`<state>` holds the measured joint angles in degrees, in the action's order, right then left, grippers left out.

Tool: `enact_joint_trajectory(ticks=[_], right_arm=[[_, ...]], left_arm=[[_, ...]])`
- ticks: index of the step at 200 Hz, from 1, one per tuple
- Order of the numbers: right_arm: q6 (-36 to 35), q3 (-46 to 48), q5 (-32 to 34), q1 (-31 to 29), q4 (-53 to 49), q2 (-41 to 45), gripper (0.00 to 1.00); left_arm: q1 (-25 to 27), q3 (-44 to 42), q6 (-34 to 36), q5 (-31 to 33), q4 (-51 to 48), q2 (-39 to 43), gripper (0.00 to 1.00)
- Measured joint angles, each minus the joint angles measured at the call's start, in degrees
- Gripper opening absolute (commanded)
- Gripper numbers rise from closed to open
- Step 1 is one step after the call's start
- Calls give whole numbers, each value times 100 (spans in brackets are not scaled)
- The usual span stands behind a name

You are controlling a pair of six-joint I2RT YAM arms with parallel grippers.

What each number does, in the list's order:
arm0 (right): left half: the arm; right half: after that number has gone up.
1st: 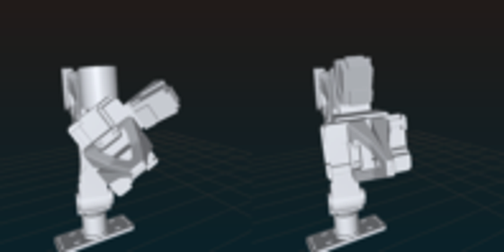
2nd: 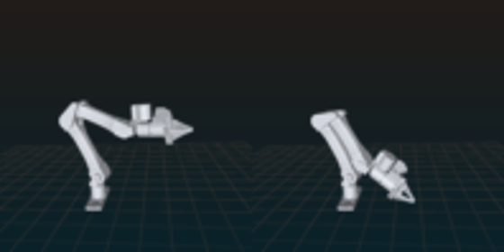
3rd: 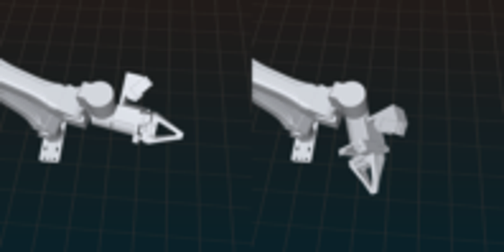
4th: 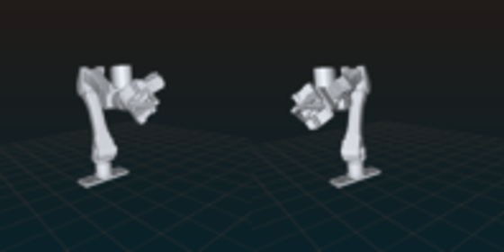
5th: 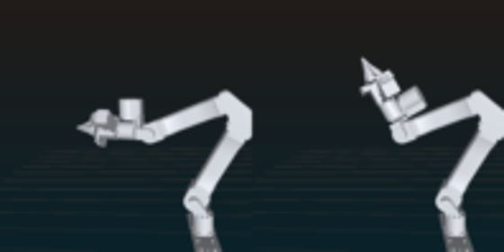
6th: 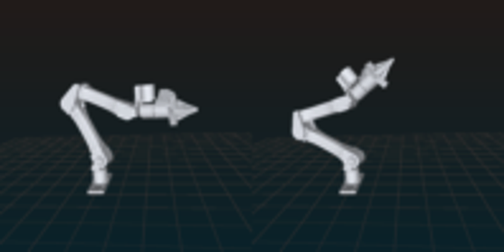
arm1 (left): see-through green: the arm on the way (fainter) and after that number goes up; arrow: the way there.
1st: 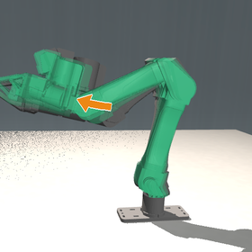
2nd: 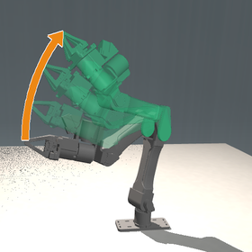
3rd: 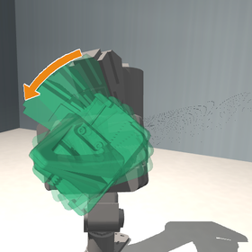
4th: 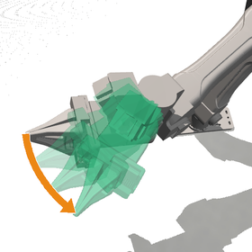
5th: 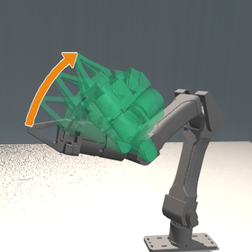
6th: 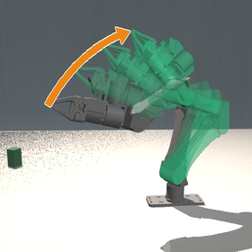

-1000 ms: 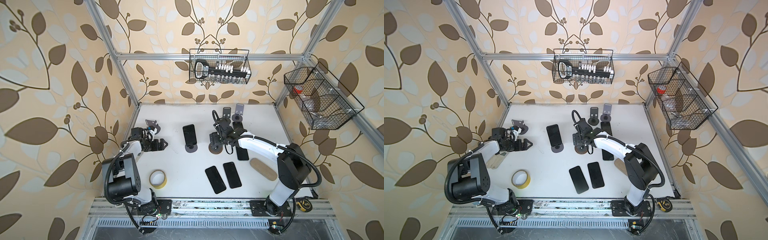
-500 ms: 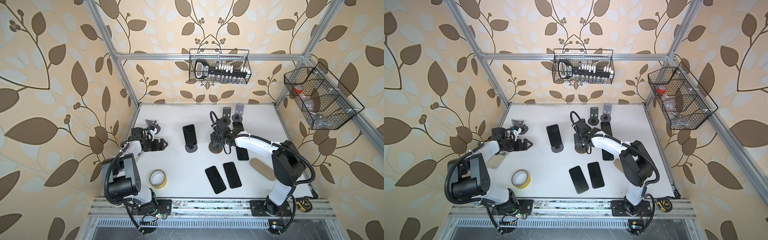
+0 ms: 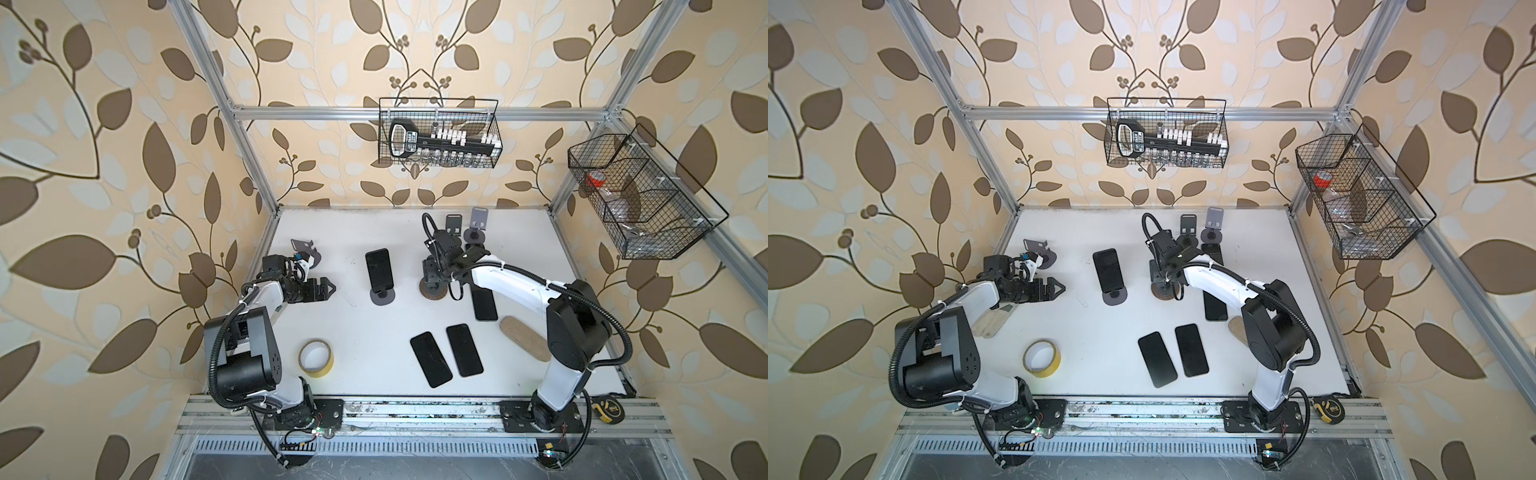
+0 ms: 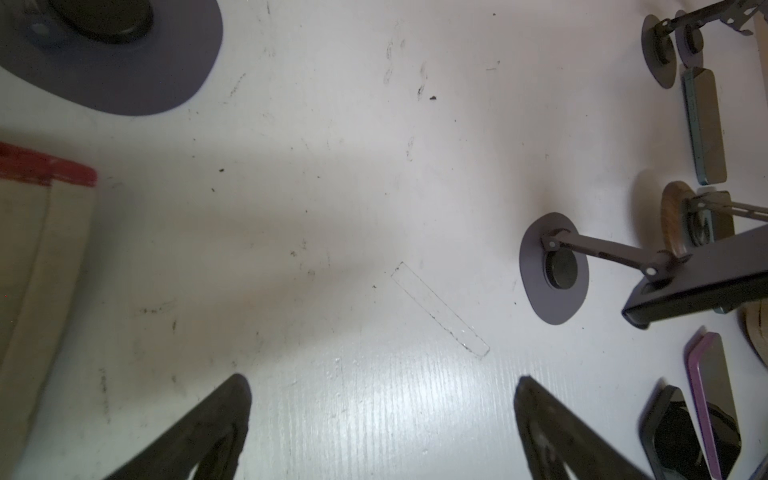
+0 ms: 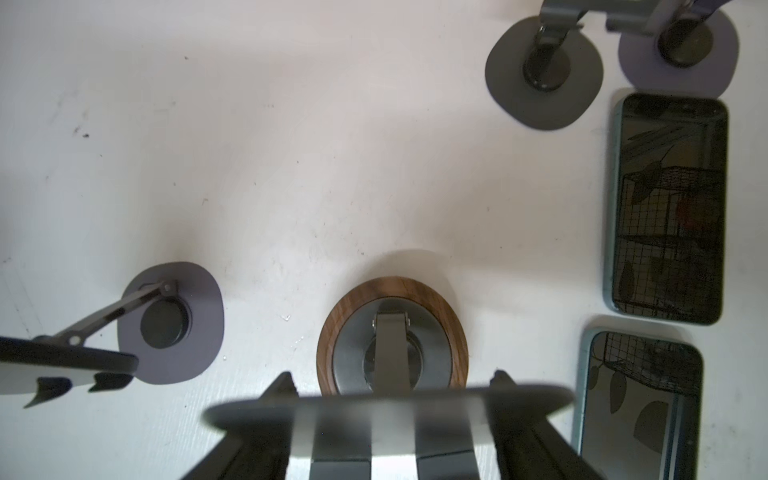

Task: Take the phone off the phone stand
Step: 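Lower the right gripper and close on the gray stand's plate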

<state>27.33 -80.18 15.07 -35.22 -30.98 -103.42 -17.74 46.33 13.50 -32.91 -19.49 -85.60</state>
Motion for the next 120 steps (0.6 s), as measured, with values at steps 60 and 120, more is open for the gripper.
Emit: enact_joint_trajectory(ticks=[60,120], right_arm=[[-304,-1314,42,317,-37,-693,66],[-505,-2350,-7,570,-55,-1808,66]], left_arm=[[0,0,2,0,0,0,99],[0,0,2,0,-2,0,99]])
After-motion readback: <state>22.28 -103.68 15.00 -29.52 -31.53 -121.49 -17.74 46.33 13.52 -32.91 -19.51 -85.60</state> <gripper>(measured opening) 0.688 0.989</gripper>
